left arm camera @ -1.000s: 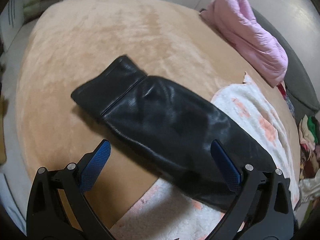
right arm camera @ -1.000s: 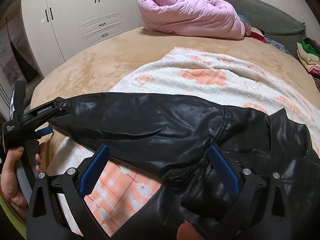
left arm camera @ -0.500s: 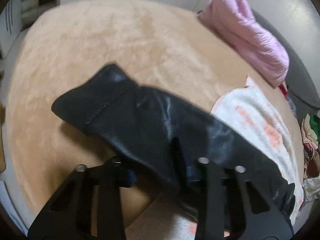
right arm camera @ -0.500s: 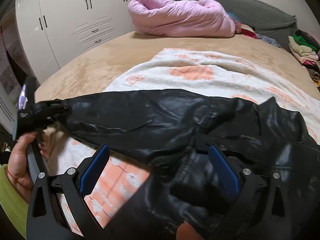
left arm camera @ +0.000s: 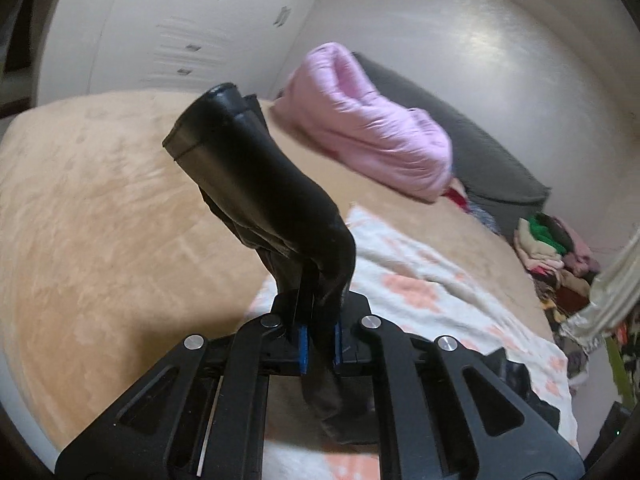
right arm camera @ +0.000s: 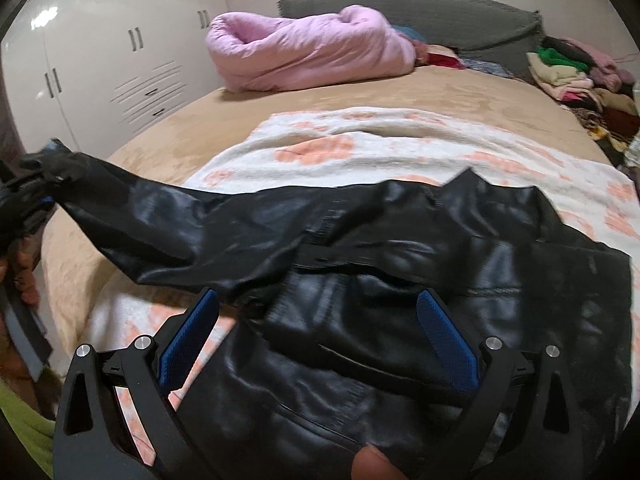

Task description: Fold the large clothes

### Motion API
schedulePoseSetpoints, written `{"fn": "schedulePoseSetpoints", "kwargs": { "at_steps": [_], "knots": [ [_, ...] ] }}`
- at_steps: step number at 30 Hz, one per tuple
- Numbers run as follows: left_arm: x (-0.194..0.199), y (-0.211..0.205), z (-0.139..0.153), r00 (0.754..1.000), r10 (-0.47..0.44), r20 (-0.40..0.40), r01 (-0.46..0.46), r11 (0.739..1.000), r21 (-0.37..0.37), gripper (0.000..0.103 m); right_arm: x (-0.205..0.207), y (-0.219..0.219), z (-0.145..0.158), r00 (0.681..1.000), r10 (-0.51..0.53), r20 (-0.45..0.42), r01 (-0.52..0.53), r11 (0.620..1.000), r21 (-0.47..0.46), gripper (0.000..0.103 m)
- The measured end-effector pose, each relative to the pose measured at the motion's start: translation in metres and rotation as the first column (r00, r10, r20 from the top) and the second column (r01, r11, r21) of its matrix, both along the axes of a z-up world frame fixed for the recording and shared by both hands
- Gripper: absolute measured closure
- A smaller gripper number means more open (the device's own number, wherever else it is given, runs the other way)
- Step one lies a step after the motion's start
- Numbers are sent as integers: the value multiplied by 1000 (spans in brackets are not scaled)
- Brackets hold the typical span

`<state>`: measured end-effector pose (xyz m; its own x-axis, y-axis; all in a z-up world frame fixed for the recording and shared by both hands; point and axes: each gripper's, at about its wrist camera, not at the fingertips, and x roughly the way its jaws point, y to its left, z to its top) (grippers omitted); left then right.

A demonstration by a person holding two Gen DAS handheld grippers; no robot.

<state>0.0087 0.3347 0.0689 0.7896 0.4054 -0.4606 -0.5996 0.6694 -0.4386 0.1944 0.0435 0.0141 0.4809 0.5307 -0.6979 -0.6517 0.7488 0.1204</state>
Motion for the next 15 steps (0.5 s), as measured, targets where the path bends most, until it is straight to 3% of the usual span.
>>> {"fn": "schedulePoseSetpoints", "kwargs": {
  "at_steps": [15],
  "knots": [
    [35, -78, 50, 972, -224, 68, 216, 971, 102, 101, 6, -97, 23, 985, -170, 7, 169, 982, 78, 4]
  ]
}}
